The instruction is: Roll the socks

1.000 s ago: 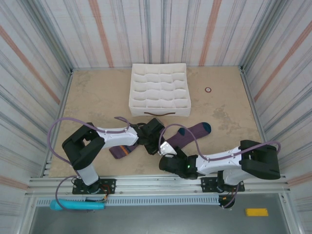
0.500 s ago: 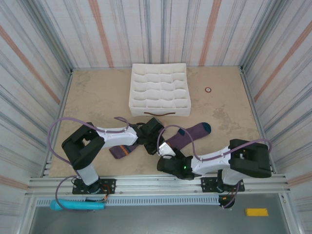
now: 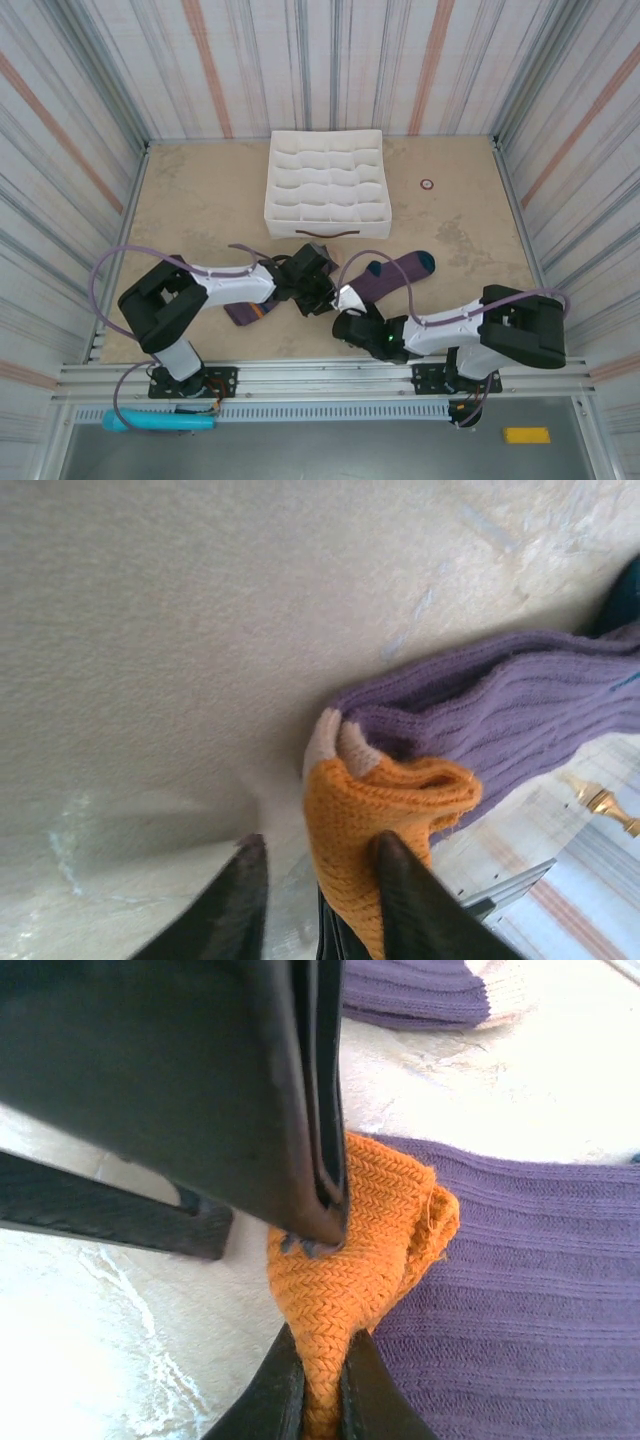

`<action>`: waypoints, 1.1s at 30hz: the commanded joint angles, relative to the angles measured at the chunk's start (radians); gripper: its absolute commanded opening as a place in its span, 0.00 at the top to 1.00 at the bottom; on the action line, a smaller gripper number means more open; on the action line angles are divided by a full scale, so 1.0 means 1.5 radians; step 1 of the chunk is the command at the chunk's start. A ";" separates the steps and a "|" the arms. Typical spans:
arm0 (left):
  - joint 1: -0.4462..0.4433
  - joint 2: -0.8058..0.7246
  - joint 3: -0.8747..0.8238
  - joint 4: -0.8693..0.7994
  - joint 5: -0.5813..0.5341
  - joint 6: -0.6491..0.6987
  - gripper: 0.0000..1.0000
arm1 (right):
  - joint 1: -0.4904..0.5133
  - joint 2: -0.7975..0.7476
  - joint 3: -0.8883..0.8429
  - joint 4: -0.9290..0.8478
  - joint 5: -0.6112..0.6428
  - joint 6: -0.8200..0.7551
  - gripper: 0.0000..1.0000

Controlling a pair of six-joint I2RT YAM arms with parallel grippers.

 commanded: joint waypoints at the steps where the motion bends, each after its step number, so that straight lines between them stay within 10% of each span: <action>1: 0.004 -0.029 -0.015 0.015 -0.026 -0.004 0.49 | -0.030 -0.017 -0.034 -0.023 -0.113 0.007 1.00; 10: 0.012 -0.065 0.004 0.021 -0.070 0.048 0.05 | -0.135 -0.080 -0.070 0.007 -0.294 0.039 1.00; 33: -0.032 -0.051 0.041 -0.025 -0.103 0.130 0.24 | -0.487 -0.129 -0.174 0.135 -0.719 0.220 1.00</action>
